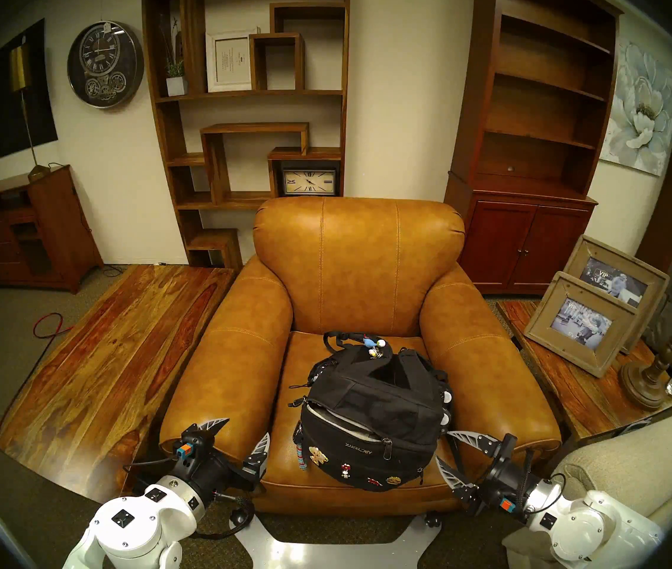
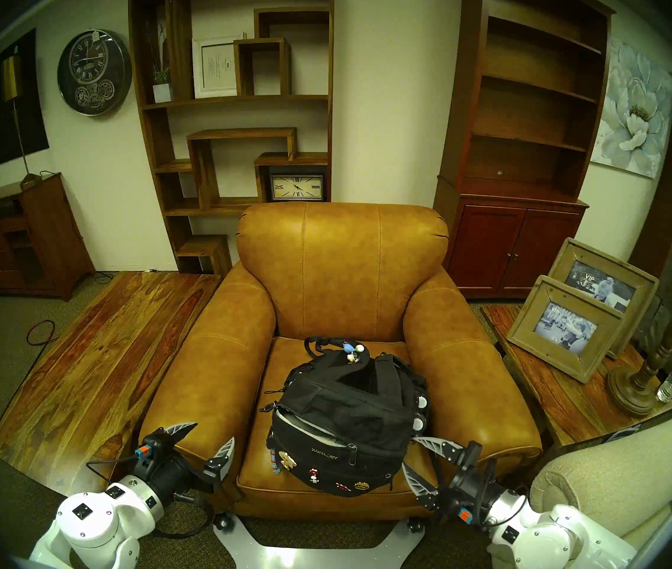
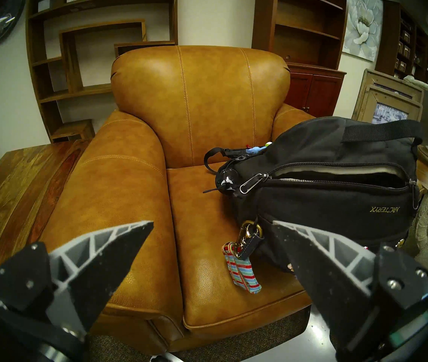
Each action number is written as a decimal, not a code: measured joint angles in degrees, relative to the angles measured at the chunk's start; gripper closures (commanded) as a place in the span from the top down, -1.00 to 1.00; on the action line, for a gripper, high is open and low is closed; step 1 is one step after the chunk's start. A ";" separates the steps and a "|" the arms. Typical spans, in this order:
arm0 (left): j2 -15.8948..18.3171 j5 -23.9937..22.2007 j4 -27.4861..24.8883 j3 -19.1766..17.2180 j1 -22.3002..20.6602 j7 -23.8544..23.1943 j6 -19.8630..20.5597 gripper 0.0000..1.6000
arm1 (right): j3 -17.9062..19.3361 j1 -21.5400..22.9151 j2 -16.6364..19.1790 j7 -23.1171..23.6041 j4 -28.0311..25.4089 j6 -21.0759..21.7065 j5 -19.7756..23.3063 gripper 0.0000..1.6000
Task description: Close a bag with a zipper
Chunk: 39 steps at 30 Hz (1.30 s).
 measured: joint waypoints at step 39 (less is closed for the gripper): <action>8.61 12.29 -4.80 14.96 1.29 -8.70 -2.09 1.00 | -2.44 1.24 -7.64 -9.18 11.04 -8.33 -3.28 0.01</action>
